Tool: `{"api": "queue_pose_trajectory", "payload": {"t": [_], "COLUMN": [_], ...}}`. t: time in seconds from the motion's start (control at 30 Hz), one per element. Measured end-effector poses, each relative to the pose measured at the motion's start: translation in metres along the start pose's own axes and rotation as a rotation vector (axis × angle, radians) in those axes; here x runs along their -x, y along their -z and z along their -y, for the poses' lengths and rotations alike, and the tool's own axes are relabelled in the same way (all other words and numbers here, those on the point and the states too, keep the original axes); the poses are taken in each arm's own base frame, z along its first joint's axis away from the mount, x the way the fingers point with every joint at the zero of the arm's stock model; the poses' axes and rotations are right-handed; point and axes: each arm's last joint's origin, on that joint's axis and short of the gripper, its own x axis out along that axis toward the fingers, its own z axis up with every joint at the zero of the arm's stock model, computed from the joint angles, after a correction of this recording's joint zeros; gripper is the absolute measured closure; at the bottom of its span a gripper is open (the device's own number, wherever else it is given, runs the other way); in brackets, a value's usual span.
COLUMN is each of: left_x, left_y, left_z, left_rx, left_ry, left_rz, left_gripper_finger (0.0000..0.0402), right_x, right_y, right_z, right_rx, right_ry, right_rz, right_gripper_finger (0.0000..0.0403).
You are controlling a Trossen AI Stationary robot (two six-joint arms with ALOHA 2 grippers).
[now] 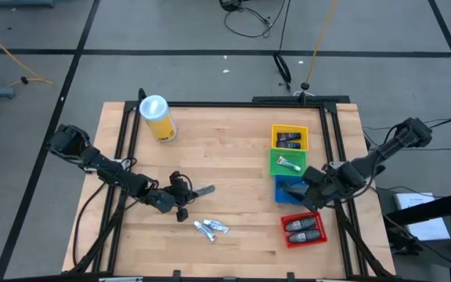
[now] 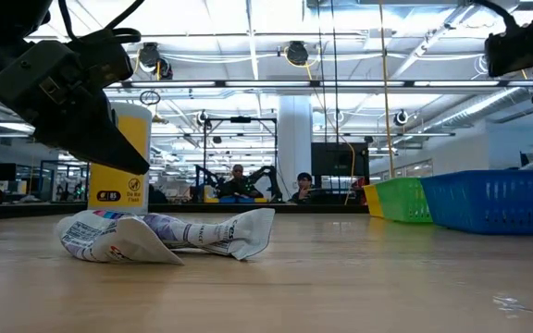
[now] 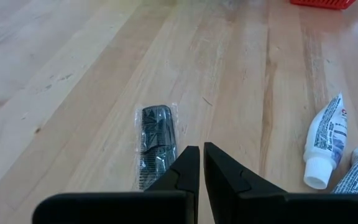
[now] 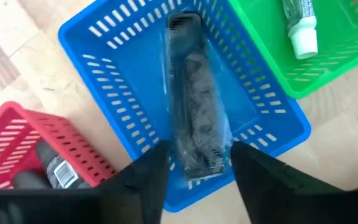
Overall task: Pick & Place Travel size toiletries
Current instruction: Put the black hair comb into the orange bin
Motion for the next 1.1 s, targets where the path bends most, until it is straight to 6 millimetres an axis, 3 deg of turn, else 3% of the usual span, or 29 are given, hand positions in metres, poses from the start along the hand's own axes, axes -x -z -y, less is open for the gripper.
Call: {"api": "queue_pose_trajectory", "payload": {"t": [0.2,0.37,0.5,0.7,0.8,0.93,1.1], "left_x": [0.0,0.0,0.0,-0.001,-0.001,-0.003,-0.002], "left_y": [0.0,0.0,0.0,-0.001,-0.003,-0.006,-0.004], "left_z": [0.0,0.0,0.0,-0.001,-0.001,-0.002,-0.005], "left_rx": [-0.002,-0.001,-0.001,-0.013,-0.004,0.04,-0.019], "left_ry": [0.0,0.0,0.0,-0.005,0.0,0.012,0.081], "left_rz": [0.0,0.0,0.0,0.002,0.018,0.034,-0.055], "left_gripper_finger": [0.0382,0.0382,0.0382,0.0382,0.0382,0.0382,0.0382], "right_x": [-0.003,0.004,0.009,0.012,0.001,-0.028,-0.074], "right_y": [-0.006,-0.018,-0.035,-0.064,-0.077,-0.094,-0.115], "right_z": [0.004,-0.001,-0.02,-0.065,-0.091,-0.121,-0.136], "right_rx": [0.011,0.037,0.103,0.315,0.453,0.592,0.625], "right_ry": [0.021,-0.038,-0.198,-0.381,-0.4,-0.424,-0.486], "right_rz": [0.003,0.056,0.237,0.626,0.789,0.941,1.029], "right_gripper_finger": [0.0182,0.0167,0.0174,0.0195,0.0202,0.0206,0.0207]}}
